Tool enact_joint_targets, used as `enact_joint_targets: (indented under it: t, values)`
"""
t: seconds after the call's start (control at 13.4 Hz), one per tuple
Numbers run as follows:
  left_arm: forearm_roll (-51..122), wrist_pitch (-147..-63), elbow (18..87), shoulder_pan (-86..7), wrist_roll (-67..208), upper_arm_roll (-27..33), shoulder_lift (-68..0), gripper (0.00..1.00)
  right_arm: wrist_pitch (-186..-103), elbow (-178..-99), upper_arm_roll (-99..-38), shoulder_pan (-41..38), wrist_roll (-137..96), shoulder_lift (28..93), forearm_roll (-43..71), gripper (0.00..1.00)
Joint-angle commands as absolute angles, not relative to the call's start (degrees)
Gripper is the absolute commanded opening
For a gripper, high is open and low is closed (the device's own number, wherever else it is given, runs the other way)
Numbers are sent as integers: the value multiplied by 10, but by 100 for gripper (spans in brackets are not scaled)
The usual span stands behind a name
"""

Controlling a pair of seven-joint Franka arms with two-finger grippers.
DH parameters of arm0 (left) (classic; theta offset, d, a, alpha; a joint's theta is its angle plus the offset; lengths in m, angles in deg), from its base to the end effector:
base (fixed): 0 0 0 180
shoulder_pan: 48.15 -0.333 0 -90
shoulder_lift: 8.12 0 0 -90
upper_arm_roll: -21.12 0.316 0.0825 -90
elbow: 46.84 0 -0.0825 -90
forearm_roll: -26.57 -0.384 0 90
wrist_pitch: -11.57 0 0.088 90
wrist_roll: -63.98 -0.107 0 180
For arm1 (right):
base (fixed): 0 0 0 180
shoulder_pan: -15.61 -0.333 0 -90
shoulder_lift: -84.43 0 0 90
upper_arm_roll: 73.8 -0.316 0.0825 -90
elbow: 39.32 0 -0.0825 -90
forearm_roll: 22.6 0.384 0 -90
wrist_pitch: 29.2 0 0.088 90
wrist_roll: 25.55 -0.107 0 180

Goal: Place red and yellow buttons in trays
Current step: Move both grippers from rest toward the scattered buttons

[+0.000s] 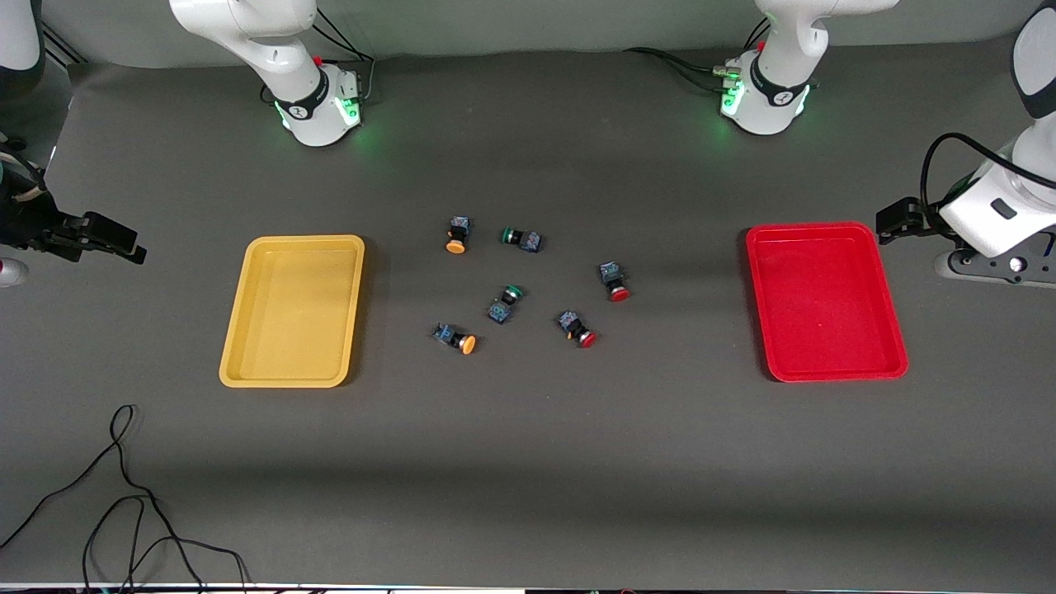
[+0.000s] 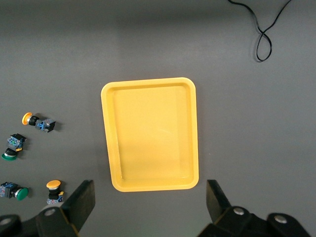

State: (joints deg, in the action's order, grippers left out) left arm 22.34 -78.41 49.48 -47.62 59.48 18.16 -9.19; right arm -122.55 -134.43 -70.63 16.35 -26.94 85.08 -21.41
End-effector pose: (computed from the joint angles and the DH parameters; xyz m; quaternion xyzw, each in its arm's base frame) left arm 0.5528 -0.0256 0.5627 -0.9947 0.0719 0.0649 0.0358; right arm 0.5529 -0.0358 0.5936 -0.9988 0.0469 0.0095 0.0109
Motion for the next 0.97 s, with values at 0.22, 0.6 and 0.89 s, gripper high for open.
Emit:
enact_joint_targets:
  t: [0.22,0.6,0.89]
  values:
    - [215,-780,506,-474,605,187,-94,100,-1214,-1335,-711,162,-256,853,-224,100]
    - [215,-790,527,-470,606,184,-73,100,-1215,-1356,-711,126,-269,857,-225,100]
    - [216,-798,538,-471,606,183,-74,100,-1268,-1456,-711,54,-388,902,-222,100]
